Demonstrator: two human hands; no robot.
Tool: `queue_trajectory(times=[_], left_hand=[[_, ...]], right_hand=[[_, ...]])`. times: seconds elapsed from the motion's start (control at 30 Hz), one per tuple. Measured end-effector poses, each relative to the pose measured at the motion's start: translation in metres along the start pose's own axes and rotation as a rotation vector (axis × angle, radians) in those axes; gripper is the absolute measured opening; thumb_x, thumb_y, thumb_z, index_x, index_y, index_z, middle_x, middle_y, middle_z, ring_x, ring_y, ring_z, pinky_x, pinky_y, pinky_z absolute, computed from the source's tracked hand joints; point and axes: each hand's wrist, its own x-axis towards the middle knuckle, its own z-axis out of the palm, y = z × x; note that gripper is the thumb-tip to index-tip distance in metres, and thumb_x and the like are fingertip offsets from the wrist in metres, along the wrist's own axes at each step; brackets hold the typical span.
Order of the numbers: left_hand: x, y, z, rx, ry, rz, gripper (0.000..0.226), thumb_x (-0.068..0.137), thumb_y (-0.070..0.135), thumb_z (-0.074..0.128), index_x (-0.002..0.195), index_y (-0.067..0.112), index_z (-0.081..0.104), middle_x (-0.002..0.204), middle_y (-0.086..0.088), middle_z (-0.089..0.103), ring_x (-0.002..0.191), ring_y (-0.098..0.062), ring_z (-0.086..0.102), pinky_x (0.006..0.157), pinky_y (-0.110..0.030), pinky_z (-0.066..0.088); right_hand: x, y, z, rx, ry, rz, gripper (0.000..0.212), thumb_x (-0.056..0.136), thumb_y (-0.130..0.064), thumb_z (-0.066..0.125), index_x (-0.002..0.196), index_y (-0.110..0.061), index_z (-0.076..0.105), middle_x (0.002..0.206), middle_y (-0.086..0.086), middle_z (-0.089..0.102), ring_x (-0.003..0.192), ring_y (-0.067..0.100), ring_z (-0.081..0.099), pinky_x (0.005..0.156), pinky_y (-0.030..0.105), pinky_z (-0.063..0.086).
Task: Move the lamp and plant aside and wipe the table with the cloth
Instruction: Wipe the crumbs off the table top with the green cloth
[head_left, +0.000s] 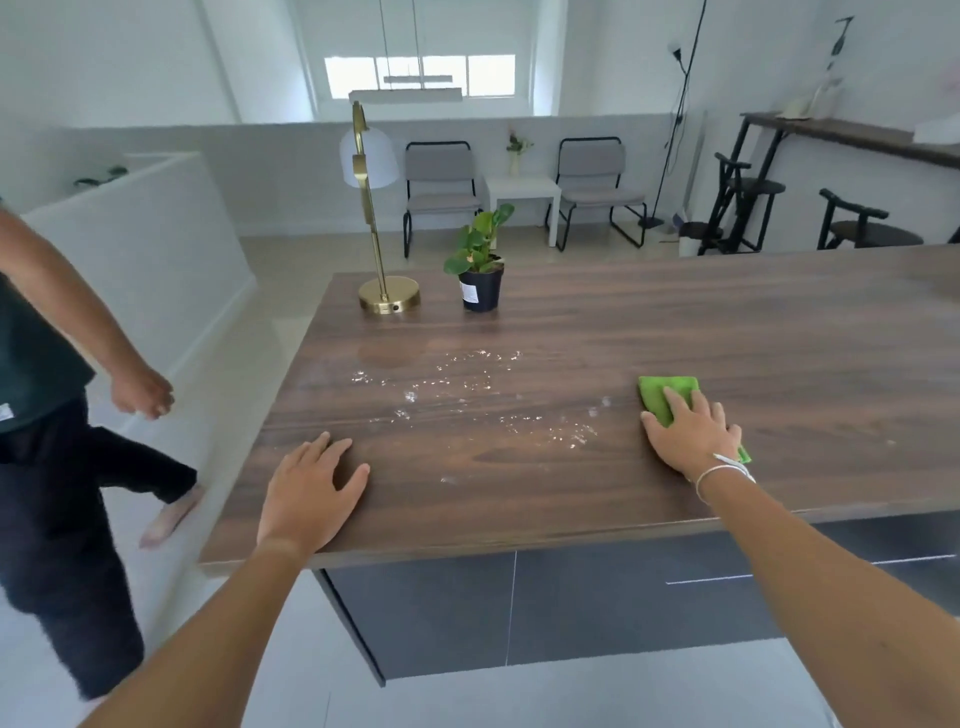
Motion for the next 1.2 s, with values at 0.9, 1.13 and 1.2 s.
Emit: queue_trajectory(times=[0.9, 1.13, 1.2], left_hand=[[0.000, 0.004, 0.000, 0.020, 0.031, -0.060, 0.049, 0.088, 0.048, 0.048, 0.133, 0.029, 0.048, 0.148, 0.002, 0.040, 0.138, -0.019, 0.031, 0.115, -0.039, 0.023], [0.004, -0.002, -0.003, -0.040, 0.042, -0.062, 0.042, 0.088, 0.040, 0.053, 0.128, 0.026, 0.054, 0.145, 0.001, 0.044, 0.135, -0.020, 0.035, 0.113, -0.037, 0.024], [0.008, -0.009, -0.006, -0.034, 0.063, -0.079, 0.042, 0.089, 0.039, 0.052, 0.128, 0.023, 0.053, 0.146, -0.004, 0.043, 0.135, -0.023, 0.035, 0.114, -0.039, 0.023]], right_hand=[[0.030, -0.114, 0.031, -0.030, -0.164, -0.567, 0.047, 0.099, -0.038, 0.019, 0.146, -0.036, 0.020, 0.160, -0.003, 0.010, 0.146, 0.028, 0.010, 0.118, 0.042, 0.007], [-0.090, -0.118, 0.044, 0.038, -0.227, -1.205, 0.048, 0.096, -0.045, 0.017, 0.143, -0.042, 0.027, 0.157, -0.012, 0.016, 0.146, 0.022, 0.013, 0.116, 0.032, -0.001], [-0.078, -0.081, 0.036, 0.068, -0.231, -1.207, 0.048, 0.094, -0.049, 0.014, 0.141, -0.047, 0.025, 0.155, -0.018, 0.014, 0.146, 0.018, 0.014, 0.115, 0.030, -0.003]])
